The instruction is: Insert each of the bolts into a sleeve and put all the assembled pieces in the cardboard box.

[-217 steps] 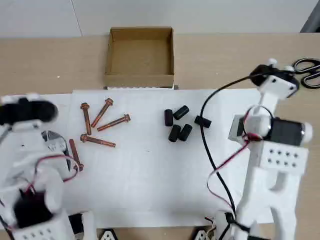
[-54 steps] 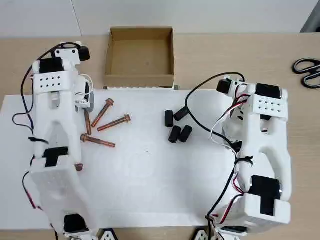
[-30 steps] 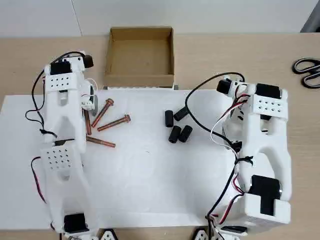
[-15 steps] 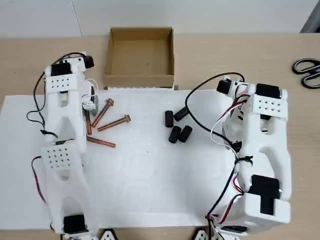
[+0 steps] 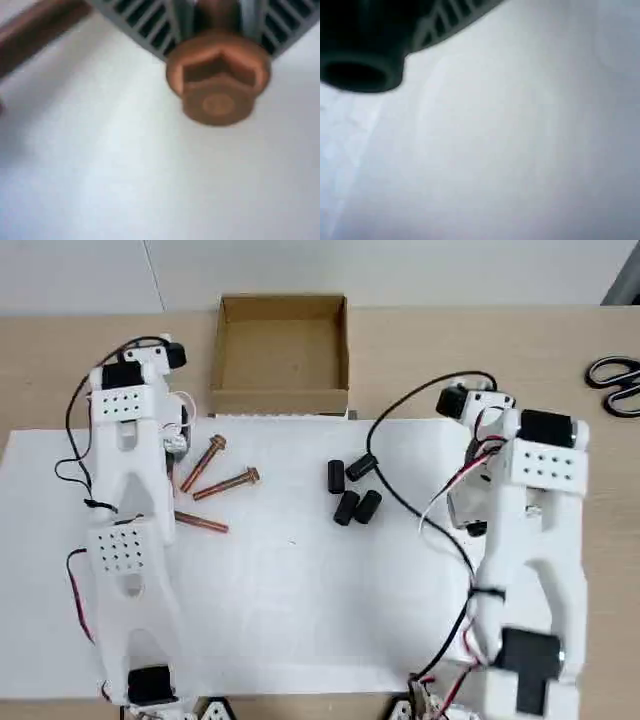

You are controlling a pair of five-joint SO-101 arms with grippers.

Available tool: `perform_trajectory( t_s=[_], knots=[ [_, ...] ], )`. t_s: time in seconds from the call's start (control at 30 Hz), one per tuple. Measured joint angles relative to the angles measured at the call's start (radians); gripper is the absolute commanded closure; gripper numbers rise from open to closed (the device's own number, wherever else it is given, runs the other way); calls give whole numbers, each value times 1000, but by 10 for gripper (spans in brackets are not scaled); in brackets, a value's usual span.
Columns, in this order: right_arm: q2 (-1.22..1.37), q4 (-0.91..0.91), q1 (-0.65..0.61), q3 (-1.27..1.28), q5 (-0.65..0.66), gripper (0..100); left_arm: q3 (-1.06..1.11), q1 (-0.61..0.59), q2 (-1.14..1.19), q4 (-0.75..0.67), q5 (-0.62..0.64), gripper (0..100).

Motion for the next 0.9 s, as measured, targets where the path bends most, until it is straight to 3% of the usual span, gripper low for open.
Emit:
perform_trajectory(
  t_s=[0.2, 0.37, 0.5, 0.77, 0.9],
  knots=[
    [-212, 32, -48, 0, 0, 992, 206, 69, -350, 2, 3, 995],
    [-338, 38, -52, 18, 0, 996, 499, 150, -667, 2, 2, 995],
    [-417, 38, -51, 61, 0, 996, 689, 152, -885, 2, 5, 995],
    [-545, 38, -104, 180, 0, 996, 850, 155, -1227, -3, 2, 995],
    [-615, -34, -172, 275, 0, 996, 974, 155, -1350, -98, 17, 995]
  ],
)
